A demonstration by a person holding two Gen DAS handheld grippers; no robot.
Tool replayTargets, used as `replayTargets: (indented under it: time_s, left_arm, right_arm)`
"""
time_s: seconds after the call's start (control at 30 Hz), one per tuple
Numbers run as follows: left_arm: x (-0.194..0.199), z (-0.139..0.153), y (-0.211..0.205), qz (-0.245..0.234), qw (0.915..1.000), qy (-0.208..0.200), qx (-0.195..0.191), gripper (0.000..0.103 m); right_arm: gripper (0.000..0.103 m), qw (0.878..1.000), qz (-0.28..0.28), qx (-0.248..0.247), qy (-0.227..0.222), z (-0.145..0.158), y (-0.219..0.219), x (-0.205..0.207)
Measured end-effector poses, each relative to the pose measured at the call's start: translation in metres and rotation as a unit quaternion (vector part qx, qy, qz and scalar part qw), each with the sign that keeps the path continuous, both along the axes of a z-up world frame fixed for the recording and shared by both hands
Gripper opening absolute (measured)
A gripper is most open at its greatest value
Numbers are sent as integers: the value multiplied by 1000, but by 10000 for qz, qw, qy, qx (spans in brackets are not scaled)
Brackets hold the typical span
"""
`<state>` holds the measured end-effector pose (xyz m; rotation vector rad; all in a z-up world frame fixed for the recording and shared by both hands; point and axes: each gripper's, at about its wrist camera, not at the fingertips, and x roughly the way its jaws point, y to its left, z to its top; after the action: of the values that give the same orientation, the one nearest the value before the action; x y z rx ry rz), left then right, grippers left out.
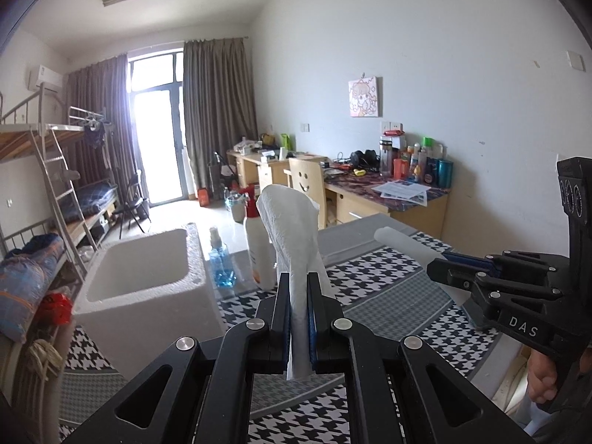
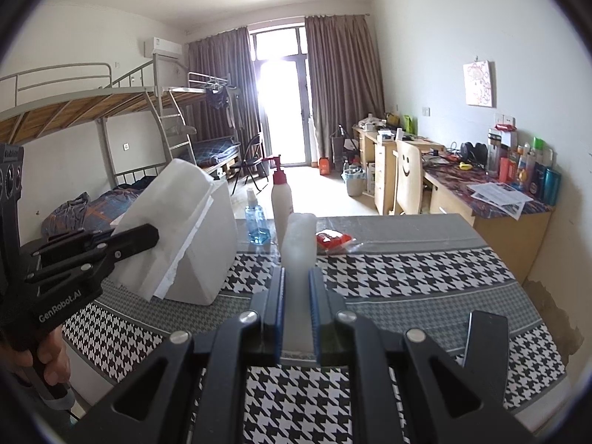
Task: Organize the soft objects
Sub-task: 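Carry the tissues in both tools toward the white foam box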
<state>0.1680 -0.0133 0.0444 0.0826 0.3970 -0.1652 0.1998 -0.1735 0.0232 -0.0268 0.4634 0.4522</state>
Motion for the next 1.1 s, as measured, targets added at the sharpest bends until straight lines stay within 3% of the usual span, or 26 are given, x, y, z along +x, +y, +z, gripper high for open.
replayTargets:
  time_s: [1.1]
  left_arm:
    - [22,27,45,526,9980,-329,-66,8]
  right_arm:
    - [15,9985,531,11,-90,26,57,28]
